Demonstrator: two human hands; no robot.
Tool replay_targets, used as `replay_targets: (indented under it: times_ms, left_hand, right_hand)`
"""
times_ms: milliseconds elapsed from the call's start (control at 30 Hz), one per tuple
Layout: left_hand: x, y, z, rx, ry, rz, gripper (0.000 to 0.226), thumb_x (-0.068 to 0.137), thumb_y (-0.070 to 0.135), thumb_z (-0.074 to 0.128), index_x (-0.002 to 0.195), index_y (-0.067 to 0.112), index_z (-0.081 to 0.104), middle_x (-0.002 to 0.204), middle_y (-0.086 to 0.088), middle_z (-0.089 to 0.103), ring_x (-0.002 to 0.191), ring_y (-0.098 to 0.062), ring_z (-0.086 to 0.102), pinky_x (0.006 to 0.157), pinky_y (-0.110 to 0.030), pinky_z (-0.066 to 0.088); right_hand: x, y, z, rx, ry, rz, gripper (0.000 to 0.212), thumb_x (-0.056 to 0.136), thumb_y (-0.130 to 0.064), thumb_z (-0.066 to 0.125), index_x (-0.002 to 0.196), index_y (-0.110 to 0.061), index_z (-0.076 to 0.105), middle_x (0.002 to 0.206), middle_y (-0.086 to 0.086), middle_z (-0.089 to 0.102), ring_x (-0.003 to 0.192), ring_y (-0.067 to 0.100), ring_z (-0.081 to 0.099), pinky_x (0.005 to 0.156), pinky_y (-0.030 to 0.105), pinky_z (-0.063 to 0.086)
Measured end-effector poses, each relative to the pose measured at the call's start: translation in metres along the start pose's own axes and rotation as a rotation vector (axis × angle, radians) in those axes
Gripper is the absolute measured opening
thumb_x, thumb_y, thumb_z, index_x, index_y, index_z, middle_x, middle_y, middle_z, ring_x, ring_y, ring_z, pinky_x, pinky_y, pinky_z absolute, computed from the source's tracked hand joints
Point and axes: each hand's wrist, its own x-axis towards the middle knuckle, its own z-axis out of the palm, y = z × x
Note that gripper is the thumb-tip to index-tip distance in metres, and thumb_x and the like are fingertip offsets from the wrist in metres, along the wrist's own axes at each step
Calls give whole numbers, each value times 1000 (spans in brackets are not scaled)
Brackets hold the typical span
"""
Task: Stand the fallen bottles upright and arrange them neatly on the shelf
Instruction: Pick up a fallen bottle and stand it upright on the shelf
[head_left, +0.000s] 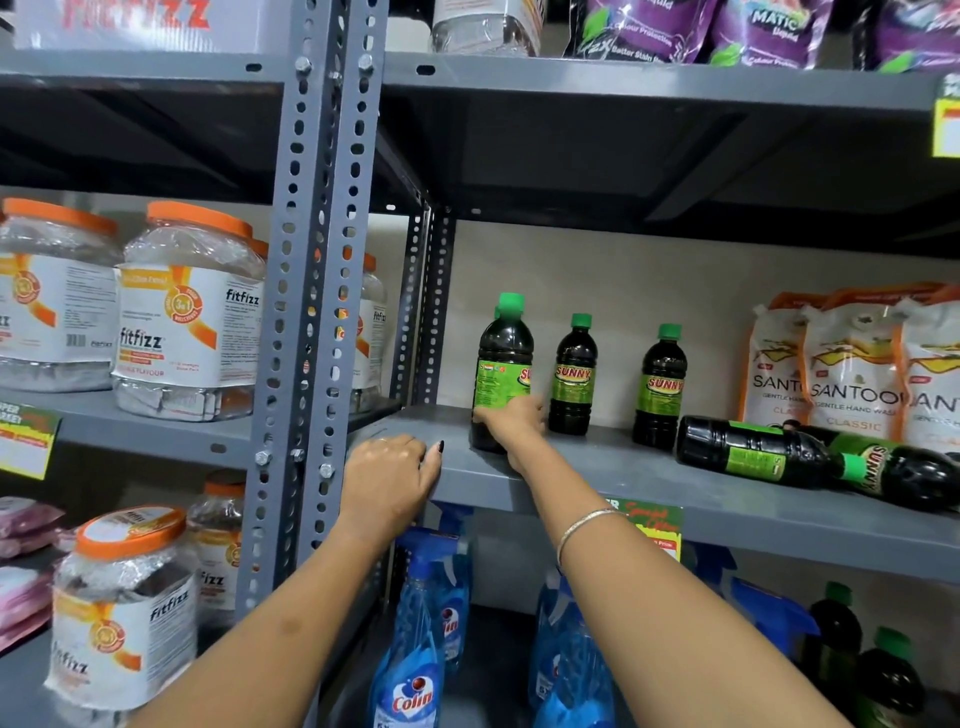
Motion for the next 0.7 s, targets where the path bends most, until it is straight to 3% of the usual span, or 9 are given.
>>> replay_targets:
  times_ms: [100, 200, 400, 533, 700]
  left_hand:
    - [0, 1, 0, -20, 9, 2, 51, 86, 35, 33, 48, 12, 59, 48, -2, 59, 43, -22, 56, 47, -25, 41]
    - [0, 1, 1, -15, 7, 1, 50, 86, 35, 33, 49, 13, 58, 48, -2, 59, 44, -22, 56, 47, -24, 41]
    - [1, 0, 0, -7, -6, 2, 50, 86, 35, 33, 49, 13, 59, 48, -2, 60, 43, -21, 57, 45, -27, 42]
    - [0, 0, 0, -9, -8, -5, 50, 86, 35, 33, 49, 13, 59, 48, -2, 60, 44, -21, 57, 46, -27, 42]
    - [0, 1, 0, -11, 8, 7, 49, 86, 34, 34, 49, 13, 59, 49, -2, 60, 45, -22, 57, 47, -25, 42]
  right_hand:
    - [2, 2, -3, 3, -21, 16, 65, 78, -14, 74, 129, 1, 36, 130, 18, 53, 119, 33, 53, 95, 39, 47]
    - [2, 2, 0, -76, 31, 12, 69, 74, -23, 80, 127, -1, 43, 133, 15, 53, 121, 32, 53, 98, 43, 46]
    - [-1, -2, 3, -149, 103, 15, 83, 71, -29, 81, 135, -3, 34, 143, 13, 41, 133, 28, 39, 101, 46, 41]
    - [0, -2, 3, -123, 90, 13, 82, 77, -29, 76, 138, -3, 29, 145, 14, 34, 134, 29, 35, 103, 45, 39]
    - [1, -2, 4, -55, 44, 8, 67, 80, -20, 72, 132, -3, 34, 134, 16, 51, 121, 32, 52, 98, 44, 47]
